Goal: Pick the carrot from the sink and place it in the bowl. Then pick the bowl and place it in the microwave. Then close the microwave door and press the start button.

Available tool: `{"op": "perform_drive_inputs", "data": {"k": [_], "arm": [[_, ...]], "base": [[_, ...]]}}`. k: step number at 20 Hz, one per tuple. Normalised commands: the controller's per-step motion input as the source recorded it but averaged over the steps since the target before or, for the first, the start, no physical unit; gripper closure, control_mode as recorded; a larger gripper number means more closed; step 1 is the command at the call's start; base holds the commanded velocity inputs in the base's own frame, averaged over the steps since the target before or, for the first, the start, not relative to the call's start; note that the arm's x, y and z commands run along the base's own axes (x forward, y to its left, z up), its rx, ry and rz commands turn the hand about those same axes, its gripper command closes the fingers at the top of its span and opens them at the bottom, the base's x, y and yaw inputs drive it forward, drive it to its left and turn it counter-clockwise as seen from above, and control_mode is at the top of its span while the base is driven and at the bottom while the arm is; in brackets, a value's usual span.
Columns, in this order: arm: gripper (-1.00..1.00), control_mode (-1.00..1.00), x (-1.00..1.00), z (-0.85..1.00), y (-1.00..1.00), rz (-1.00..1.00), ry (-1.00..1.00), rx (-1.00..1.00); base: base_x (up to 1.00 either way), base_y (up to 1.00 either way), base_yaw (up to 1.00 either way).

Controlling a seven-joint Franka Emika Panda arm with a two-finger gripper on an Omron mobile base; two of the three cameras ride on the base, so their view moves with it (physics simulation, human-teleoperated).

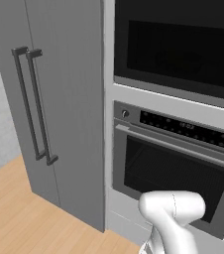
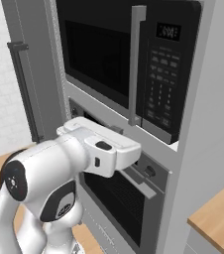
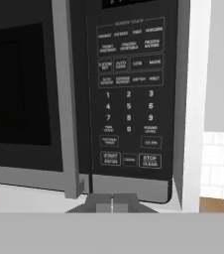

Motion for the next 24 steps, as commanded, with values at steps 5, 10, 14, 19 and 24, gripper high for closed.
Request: {"op": "perform_drive_inputs", "data": {"k": [5,10,14,19,24], "arm": [[1.00,-1.00,0.20,-0.06,0.00,0.00,-0.03,0.00],[1.00,-1.00,0.26,0.00,-0.10,0.00,0.00,0.01],[1.00,-1.00,0.36,0.00,-0.11,0.00,0.00,0.00],[1.00,-1.00,0.30,0.00,-0.16,0.00,0.00,0.00],[1.00,-1.00,0.18,0.00,-0.24,0.00,0.00,0.01]], "base": [[0.00,0.00,0.00],[0.00,0.00,0.00],[0.00,0.00,0.00],[0.00,0.00,0.00],[0.00,0.00,0.00]]}}
